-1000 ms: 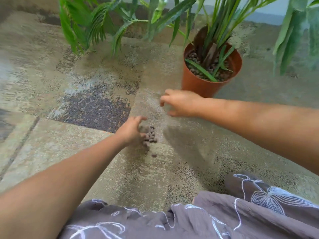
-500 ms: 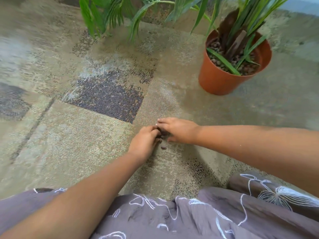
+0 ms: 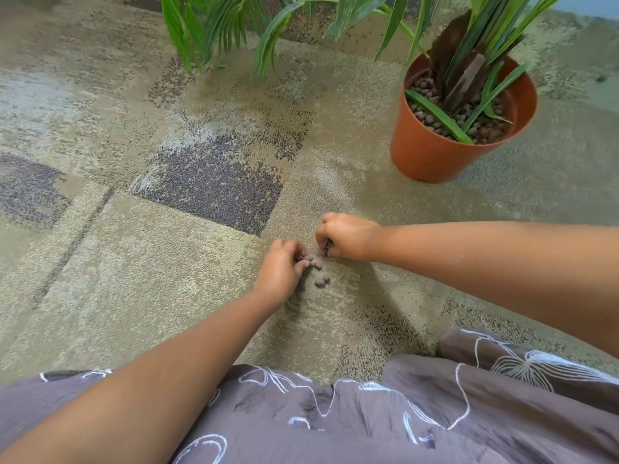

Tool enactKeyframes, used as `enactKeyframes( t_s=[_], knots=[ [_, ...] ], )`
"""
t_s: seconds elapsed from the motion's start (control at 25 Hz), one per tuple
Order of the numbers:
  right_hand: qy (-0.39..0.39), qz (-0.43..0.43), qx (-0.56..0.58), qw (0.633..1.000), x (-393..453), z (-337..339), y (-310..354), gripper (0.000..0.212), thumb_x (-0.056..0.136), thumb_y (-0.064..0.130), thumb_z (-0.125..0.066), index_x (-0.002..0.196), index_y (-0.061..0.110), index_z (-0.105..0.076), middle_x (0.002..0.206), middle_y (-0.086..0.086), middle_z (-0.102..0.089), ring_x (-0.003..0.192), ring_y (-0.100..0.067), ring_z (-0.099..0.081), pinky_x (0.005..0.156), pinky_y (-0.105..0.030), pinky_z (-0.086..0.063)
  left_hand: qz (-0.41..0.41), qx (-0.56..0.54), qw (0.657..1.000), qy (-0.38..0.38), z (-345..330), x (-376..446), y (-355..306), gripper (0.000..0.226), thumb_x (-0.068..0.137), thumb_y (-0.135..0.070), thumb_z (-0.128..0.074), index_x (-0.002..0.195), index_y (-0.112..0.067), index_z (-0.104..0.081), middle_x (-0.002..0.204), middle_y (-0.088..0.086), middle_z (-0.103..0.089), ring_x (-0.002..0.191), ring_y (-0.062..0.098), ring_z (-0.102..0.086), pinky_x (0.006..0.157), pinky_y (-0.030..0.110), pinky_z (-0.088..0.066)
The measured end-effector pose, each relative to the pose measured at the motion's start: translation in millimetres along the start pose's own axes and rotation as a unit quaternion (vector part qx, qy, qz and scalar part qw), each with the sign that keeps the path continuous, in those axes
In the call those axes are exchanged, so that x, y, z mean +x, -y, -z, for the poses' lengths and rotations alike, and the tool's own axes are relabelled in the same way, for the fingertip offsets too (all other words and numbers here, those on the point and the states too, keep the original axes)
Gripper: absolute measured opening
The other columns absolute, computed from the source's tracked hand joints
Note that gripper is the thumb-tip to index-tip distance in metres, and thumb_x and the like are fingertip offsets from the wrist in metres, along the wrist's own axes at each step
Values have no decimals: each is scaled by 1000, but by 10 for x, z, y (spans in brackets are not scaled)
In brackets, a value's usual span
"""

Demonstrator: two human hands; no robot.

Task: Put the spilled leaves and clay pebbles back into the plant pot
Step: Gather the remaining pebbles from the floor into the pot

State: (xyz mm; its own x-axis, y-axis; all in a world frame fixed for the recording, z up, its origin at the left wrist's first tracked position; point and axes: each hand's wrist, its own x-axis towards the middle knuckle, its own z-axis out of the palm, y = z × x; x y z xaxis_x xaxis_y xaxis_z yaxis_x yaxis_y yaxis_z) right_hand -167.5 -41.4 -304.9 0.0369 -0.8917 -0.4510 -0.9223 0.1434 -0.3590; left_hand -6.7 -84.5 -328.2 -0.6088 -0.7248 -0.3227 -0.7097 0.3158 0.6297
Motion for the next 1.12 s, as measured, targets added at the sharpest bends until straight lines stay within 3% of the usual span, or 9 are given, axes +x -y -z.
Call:
enactKeyframes(
  t_s=[0.12, 0.28, 0.44, 0.56, 0.76, 0.88, 1.0, 1.08, 1.12],
  knots=[
    [-15, -32, 43, 998, -5, 115, -100, 11, 82, 14, -66, 87, 22, -61, 91, 5, -45, 84, -13, -51, 57, -13, -34, 41, -60, 997, -3, 74, 46, -101, 7, 84, -18, -60, 89, -16, -55, 97, 1, -49, 80, 14, -54, 77, 26, -47],
    [-47, -68, 78, 994, -70, 309, -191, 11, 81, 13, -67, 86, 22, -62, 88, 7, -45, 86, -13, -53, 59, -13, -33, 88, -212, 973, 6, 209, 86, -332, 5, 86, -15, -58, 87, -13, -54, 82, 0, -57, 61, 10, -53, 52, 19, -49],
    [-80, -83, 107, 988, -190, 496, -210, 13, 81, 15, -69, 93, 19, -67, 88, 6, -50, 84, -12, -51, 66, -20, -36, 74, -314, 946, 5, 312, 143, -638, 2, 86, -12, -57, 88, -11, -56, 80, -1, -57, 67, 10, -56, 69, 25, -53],
    [-119, -106, 128, 979, -324, 659, -265, 16, 80, 17, -70, 95, 17, -68, 93, 3, -55, 84, -12, -52, 72, -21, -39, 58, -377, 924, 11, 364, 241, -925, 5, 87, -9, -56, 84, -12, -56, 79, 0, -56, 69, 10, -54, 66, 24, -51],
    [-223, -113, 133, 959, -671, 943, -438, 17, 80, 13, -69, 96, 16, -69, 82, 9, -52, 70, -1, -50, 71, -18, -40, 34, -383, 923, 17, 442, 437, -1347, 11, 86, -8, -57, 77, -14, -55, 78, 0, -55, 68, 11, -52, 66, 24, -51],
    [-312, -126, 132, 932, -830, 1078, -539, 13, 79, 15, -69, 92, 16, -68, 98, -5, -59, 81, -15, -58, 74, -22, -46, 3, -366, 931, 7, 482, 549, -1581, 14, 86, -6, -56, 75, -13, -53, 75, 1, -54, 65, 10, -52, 64, 23, -53],
    [-383, -148, 144, 900, -929, 1236, -621, 12, 80, 18, -69, 92, 16, -68, 90, 0, -54, 78, -13, -56, 71, -21, -44, -52, -322, 945, 6, 477, 594, -1874, 17, 86, -6, -58, 73, -16, -51, 75, 0, -54, 67, 9, -54, 61, 19, -54],
    [-401, -198, 163, 880, -972, 1336, -776, 16, 81, 21, -67, 96, 14, -66, 87, 2, -59, 81, -13, -56, 73, -20, -43, -68, -286, 956, 1, 410, 614, -2105, 19, 85, -8, -59, 71, -18, -51, 75, -1, -55, 69, 11, -56, 65, 23, -56],
    [-392, -230, 153, 877, -984, 1389, -868, 24, 82, 25, -64, 103, 13, -64, 96, -3, -63, 90, -18, -59, 80, -23, -45, -68, -286, 956, -3, 371, 644, -2223, 16, 85, -10, -59, 73, -16, -53, 75, 1, -57, 69, 13, -57, 69, 27, -56]
  ],
)
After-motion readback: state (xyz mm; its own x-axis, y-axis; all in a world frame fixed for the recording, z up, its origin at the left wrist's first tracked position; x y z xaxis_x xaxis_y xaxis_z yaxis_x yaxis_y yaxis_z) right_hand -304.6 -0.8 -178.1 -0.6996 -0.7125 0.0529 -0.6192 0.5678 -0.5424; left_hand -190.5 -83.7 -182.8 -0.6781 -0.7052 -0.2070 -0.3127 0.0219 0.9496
